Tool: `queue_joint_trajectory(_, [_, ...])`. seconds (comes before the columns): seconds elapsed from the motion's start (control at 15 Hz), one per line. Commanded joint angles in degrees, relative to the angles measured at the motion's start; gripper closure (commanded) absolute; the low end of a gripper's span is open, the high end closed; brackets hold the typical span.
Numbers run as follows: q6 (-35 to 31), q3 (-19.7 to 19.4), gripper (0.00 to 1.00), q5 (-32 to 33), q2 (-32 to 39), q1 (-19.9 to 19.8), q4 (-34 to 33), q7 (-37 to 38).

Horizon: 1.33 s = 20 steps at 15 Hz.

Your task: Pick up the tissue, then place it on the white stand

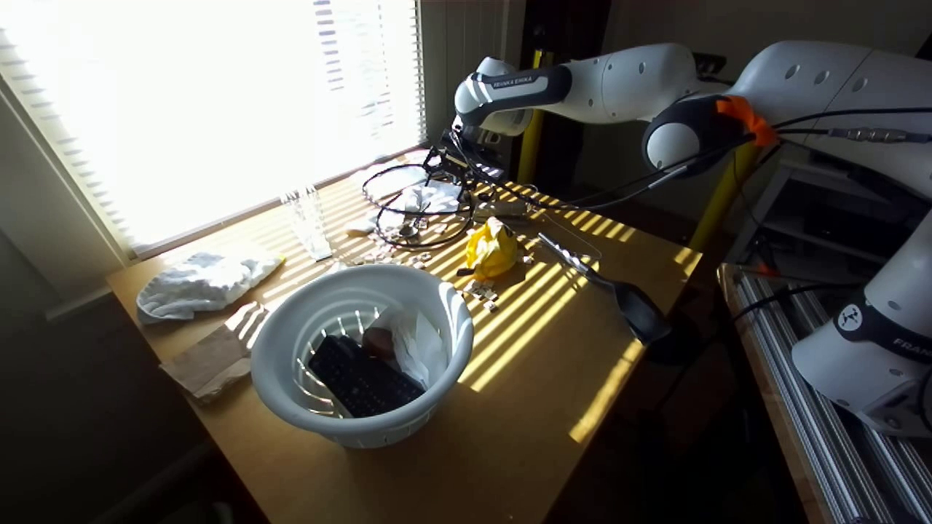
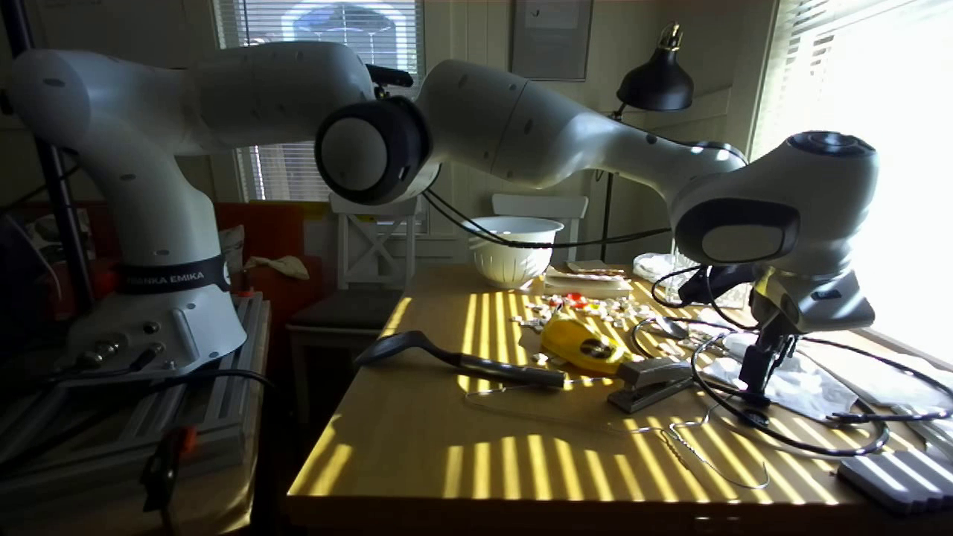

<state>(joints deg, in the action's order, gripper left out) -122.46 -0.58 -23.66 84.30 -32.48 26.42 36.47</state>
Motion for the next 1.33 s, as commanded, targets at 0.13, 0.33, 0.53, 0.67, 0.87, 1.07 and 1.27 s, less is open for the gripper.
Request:
queue_joint_trajectory(0.13, [1.3,1.0,0.00,1.7,1.2,-1.4,-1.9,3.3])
queue_joint_trajectory(0.33, [1.5,1.2,0.00,1.7,1.1,-2.1,-1.8,4.6])
queue_joint_trajectory(0.53, [1.5,1.9,0.00,1.6,-0.8,-2.4,-0.5,3.7])
queue_joint_trajectory(0.67, [3.3,2.2,0.00,1.7,-2.3,-2.5,0.6,3.0])
queue_joint_trajectory(0.87, [9.0,0.9,0.00,3.1,-4.5,-1.9,1.5,5.0])
queue_joint_trajectory(1.07, [11.6,-1.6,0.00,6.7,-4.8,-1.2,0.4,6.3])
queue_joint_trajectory(1.27, [10.0,-3.0,0.00,9.2,-4.5,-1.0,-0.4,5.9])
